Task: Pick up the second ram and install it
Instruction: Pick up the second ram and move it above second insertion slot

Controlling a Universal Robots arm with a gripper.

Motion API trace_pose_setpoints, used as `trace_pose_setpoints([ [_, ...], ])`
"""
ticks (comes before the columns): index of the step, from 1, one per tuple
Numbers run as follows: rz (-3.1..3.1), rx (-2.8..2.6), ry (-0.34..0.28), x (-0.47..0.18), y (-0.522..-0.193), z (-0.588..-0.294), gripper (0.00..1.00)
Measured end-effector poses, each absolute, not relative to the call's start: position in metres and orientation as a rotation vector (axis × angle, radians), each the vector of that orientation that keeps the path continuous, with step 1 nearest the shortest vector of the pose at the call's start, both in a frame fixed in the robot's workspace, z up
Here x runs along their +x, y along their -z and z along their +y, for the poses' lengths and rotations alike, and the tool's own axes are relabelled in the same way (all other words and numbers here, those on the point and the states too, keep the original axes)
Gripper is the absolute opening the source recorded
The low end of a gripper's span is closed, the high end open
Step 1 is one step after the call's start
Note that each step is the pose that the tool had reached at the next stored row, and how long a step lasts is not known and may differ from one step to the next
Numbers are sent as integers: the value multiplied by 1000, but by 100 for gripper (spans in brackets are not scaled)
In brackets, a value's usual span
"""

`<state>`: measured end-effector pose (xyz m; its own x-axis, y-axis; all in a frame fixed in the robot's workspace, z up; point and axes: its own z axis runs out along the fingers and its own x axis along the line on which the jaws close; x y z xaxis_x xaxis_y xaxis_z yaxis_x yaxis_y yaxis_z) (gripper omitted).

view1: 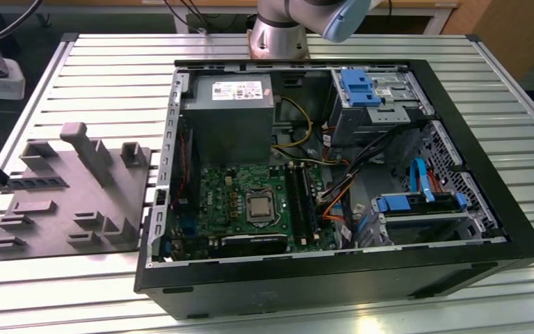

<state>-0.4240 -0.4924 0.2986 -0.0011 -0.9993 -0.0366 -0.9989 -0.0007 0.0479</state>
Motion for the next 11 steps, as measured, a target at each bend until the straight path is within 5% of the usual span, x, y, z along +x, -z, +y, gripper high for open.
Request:
trace_pose_setpoints([
  [11,-2215,2215,94,-424,-303,-492,12],
])
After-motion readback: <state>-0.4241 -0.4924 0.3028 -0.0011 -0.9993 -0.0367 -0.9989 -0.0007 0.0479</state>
